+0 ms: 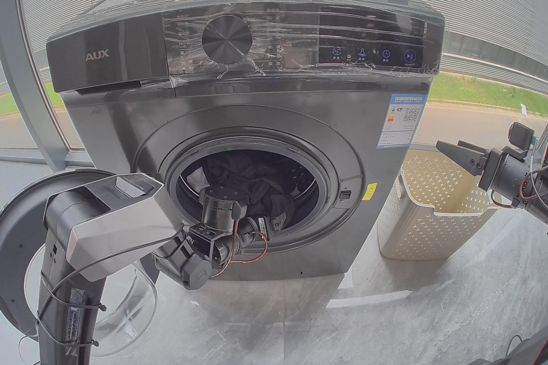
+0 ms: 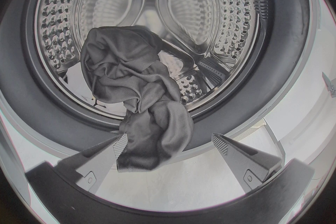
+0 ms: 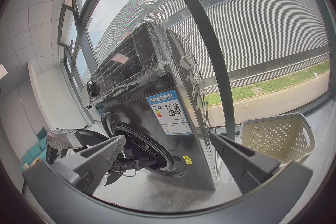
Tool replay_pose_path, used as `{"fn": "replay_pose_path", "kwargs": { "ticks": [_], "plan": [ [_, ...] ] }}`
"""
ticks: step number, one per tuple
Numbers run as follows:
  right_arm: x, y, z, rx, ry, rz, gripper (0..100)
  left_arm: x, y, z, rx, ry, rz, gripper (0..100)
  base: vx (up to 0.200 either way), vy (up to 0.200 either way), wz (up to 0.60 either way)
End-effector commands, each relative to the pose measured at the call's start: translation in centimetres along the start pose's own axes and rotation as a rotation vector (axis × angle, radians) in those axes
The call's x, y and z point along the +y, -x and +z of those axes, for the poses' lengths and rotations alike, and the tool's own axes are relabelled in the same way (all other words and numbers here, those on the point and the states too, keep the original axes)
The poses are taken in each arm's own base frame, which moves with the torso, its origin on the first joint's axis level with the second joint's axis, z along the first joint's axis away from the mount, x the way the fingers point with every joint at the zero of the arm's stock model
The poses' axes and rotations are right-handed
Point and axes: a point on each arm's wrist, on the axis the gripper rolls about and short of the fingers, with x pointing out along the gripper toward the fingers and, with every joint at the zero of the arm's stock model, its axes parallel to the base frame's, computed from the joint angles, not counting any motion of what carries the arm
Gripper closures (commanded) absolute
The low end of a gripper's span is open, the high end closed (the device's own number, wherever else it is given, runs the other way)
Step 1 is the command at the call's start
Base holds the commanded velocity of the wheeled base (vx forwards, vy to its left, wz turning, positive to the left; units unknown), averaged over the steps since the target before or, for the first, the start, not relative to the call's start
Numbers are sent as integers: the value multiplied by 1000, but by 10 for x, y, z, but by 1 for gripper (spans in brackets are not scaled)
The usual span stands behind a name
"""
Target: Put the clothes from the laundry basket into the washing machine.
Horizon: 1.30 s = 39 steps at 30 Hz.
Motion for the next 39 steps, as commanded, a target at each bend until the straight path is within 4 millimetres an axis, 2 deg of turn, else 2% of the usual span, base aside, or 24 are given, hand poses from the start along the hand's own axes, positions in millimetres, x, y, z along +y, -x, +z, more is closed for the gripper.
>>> {"fn": "replay_pose_path", "kwargs": {
  "ticks": [1, 8, 17, 39],
  "plan": [
    [0, 1, 0, 0, 0, 0, 0, 5, -13, -5, -2, -7, 12, 0, 0, 0, 0],
    [0, 1, -2, 4, -2, -1, 0, 15, -22, -21, 25, -8, 42, 0, 0, 0, 0],
    [0, 0, -2, 7, -3, 0, 0, 25, -29, -21, 18, -1, 60, 0, 0, 0, 0],
    [0, 0, -2, 9, -3, -1, 0, 24, -41, -33, 42, -54, 25, 0, 0, 0, 0]
  ]
}}
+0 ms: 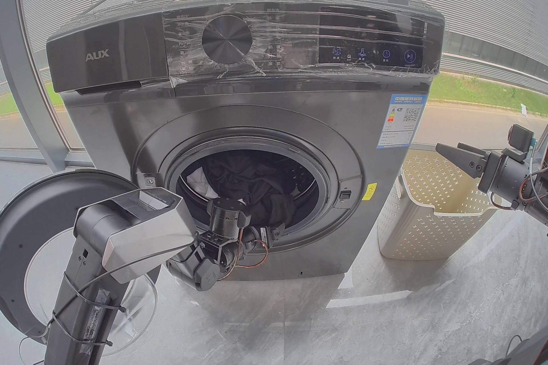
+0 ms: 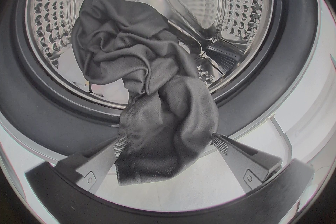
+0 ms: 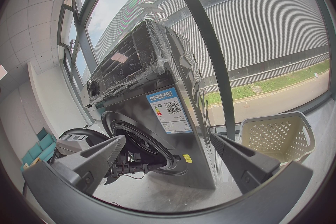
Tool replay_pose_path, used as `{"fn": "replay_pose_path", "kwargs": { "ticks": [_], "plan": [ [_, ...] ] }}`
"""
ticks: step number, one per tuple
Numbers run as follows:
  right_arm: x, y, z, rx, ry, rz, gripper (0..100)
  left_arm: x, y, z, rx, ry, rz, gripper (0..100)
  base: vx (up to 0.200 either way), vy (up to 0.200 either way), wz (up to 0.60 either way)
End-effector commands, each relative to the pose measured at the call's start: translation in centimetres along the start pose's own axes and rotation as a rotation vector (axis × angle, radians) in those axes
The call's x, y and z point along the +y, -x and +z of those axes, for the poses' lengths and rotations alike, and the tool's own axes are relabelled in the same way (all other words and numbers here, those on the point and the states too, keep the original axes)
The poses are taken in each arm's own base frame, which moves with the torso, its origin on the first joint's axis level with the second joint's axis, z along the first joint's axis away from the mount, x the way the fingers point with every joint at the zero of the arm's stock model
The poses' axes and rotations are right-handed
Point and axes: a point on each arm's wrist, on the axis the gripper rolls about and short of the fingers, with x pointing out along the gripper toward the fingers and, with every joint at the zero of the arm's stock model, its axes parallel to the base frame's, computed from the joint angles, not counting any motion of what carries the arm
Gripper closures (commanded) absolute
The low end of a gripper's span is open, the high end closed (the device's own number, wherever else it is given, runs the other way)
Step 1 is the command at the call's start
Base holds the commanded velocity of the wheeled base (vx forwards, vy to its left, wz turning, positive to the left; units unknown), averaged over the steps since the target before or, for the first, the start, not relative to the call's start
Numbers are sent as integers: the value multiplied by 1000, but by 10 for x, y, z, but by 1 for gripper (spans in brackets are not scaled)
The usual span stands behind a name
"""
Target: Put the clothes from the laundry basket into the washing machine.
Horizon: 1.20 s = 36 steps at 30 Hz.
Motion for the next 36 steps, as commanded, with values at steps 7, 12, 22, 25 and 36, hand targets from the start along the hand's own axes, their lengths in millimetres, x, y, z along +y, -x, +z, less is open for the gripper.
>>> {"fn": "replay_pose_path", "kwargs": {
  "ticks": [7, 12, 22, 25, 36],
  "plan": [
    [0, 0, 0, 1, -1, 0, 0, 3, -9, -10, 22, -1, 8, 0, 0, 0, 0],
    [0, 0, 0, 0, 0, -1, 0, 4, -11, -11, 25, -1, 9, 0, 0, 0, 0],
    [0, 0, 0, -1, 0, -2, 0, 3, -13, -4, -3, 3, 5, 100, 0, 0, 0],
    [0, 1, 1, -4, 1, -1, 0, 3, -13, -3, -7, 3, 4, 100, 0, 0, 0],
    [0, 0, 0, -2, 0, 0, 0, -3, -4, 65, -291, 30, -46, 100, 0, 0, 0]
  ]
}}
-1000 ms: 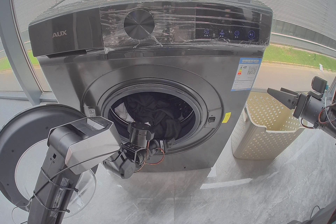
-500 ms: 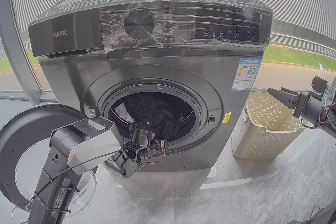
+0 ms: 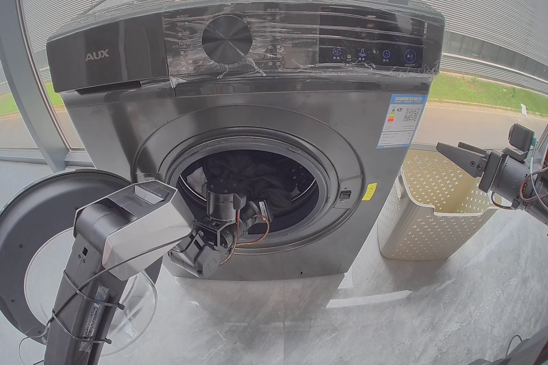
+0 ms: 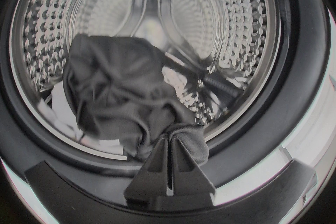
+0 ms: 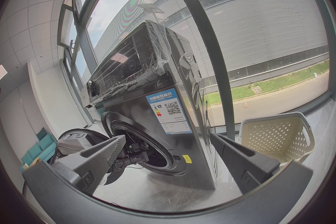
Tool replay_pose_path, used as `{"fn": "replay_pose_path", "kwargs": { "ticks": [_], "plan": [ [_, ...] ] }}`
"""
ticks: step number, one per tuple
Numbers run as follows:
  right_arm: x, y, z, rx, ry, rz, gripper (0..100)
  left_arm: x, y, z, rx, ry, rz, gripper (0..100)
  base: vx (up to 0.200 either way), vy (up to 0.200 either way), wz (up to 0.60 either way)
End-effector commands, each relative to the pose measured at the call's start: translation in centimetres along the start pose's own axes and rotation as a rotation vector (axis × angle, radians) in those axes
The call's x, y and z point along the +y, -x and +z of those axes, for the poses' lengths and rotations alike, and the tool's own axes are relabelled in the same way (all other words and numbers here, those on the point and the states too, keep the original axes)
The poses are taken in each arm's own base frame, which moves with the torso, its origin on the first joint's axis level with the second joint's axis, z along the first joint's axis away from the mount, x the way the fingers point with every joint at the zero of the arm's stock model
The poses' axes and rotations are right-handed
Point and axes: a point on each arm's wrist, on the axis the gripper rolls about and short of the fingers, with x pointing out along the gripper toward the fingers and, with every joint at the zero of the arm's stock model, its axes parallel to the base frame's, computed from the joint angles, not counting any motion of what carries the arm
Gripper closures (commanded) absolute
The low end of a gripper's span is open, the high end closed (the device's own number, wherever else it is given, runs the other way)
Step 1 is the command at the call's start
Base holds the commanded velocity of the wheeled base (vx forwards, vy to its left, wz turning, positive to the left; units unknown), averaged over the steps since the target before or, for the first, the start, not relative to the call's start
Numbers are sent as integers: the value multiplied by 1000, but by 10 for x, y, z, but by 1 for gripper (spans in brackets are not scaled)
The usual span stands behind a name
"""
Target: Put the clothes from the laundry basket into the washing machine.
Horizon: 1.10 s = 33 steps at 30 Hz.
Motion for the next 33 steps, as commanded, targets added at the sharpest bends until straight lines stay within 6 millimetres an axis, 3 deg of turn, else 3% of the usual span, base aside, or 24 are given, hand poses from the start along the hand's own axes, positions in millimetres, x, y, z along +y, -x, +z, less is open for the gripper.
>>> {"fn": "replay_pose_path", "kwargs": {
  "ticks": [1, 12, 17, 18, 27, 33],
  "plan": [
    [0, 0, 0, 1, 0, 0, 0, -2, 0, 29, -90, 8, -10, 100, 0, 0, 0],
    [1, 1, 1, -4, 2, 1, 0, -1, -34, 60, -344, 39, 4, 100, 0, 0, 0],
    [1, 3, -1, -1, 1, 0, 0, 5, -45, 57, -327, 41, 11, 100, 0, 0, 0],
    [1, 3, -1, -2, 1, -1, 0, 5, -45, 58, -329, 44, 10, 0, 0, 0, 0],
    [1, 3, 0, -6, 2, 0, 0, 0, -44, 73, -349, 45, -14, 0, 0, 0, 0],
    [1, 3, 1, -7, 3, 2, 0, -15, -24, 97, -361, 58, -41, 0, 0, 0, 0]
  ]
}}
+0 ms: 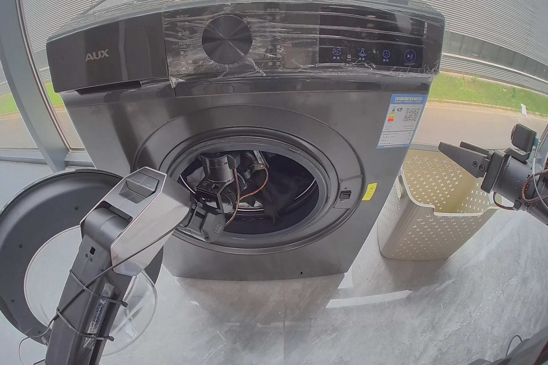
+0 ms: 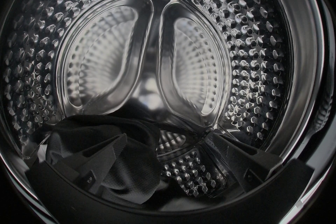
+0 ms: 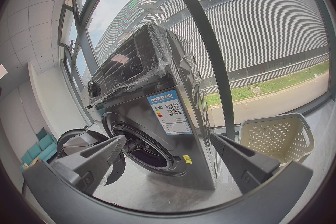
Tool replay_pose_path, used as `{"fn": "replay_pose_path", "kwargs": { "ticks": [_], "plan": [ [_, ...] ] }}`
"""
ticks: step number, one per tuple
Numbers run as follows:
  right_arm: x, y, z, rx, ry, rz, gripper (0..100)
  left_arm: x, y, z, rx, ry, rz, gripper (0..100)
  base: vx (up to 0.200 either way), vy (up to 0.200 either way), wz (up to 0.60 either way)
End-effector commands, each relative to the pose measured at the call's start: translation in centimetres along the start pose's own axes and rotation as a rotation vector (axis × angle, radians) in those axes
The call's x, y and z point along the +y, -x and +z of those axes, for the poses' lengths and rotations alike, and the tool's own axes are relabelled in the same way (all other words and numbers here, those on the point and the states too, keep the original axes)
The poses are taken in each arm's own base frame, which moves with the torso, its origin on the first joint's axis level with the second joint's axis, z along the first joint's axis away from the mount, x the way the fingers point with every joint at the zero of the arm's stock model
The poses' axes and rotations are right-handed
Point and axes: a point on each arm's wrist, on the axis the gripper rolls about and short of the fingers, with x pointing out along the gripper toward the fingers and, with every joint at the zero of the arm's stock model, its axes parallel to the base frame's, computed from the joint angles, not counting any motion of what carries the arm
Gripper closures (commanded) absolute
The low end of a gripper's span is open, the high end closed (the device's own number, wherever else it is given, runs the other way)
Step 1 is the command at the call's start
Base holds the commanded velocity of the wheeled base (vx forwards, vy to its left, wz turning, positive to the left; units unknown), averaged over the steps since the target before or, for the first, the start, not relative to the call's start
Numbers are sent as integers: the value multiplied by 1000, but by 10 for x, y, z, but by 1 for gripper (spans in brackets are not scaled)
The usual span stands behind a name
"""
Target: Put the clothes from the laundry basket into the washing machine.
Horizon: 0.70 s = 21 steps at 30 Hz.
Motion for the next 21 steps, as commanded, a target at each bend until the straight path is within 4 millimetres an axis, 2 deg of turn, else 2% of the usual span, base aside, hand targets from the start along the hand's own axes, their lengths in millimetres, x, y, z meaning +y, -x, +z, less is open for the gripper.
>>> {"fn": "replay_pose_path", "kwargs": {
  "ticks": [1, 4, 5, 6, 7, 10, 13, 14, 18, 19, 21],
  "plan": [
    [0, 0, 1, -1, 0, 3, 0, -14, 13, 23, 6, 21, -15, 0, 0, 0, 0],
    [0, -1, 1, -4, 2, 4, 0, -14, 27, 18, 72, 22, 5, 0, 0, 0, 0],
    [0, -1, 2, -5, 1, 4, 0, -11, 44, 8, 161, 9, 32, 0, 0, 0, 0],
    [0, -1, 1, -4, 2, 4, 0, -11, 48, 5, 182, 7, 39, 0, 0, 0, 0],
    [0, -1, 2, -5, 2, 4, 0, -8, 63, -4, 245, 0, 50, 0, 0, 0, 0],
    [1, 0, 2, -8, 2, 5, 0, -7, 85, -14, 309, -10, 53, 0, 0, 0, 0],
    [1, 1, 2, -9, 2, 5, 0, -10, 91, -12, 293, -13, 41, 0, 0, 0, 0],
    [2, 2, 3, -16, 5, 7, 0, -16, 101, -5, 276, -11, 25, 0, 0, 0, 0],
    [2, 3, 2, -13, 4, 7, 0, -29, 120, 4, 294, -11, 8, 0, 0, 0, 0],
    [2, 4, 2, -13, 4, 7, 0, -36, 135, 10, 297, -11, -7, 0, 0, 0, 0],
    [3, 4, 2, -14, 5, 7, 0, -43, 155, 20, 287, -12, -34, 0, 0, 0, 0]
  ]
}}
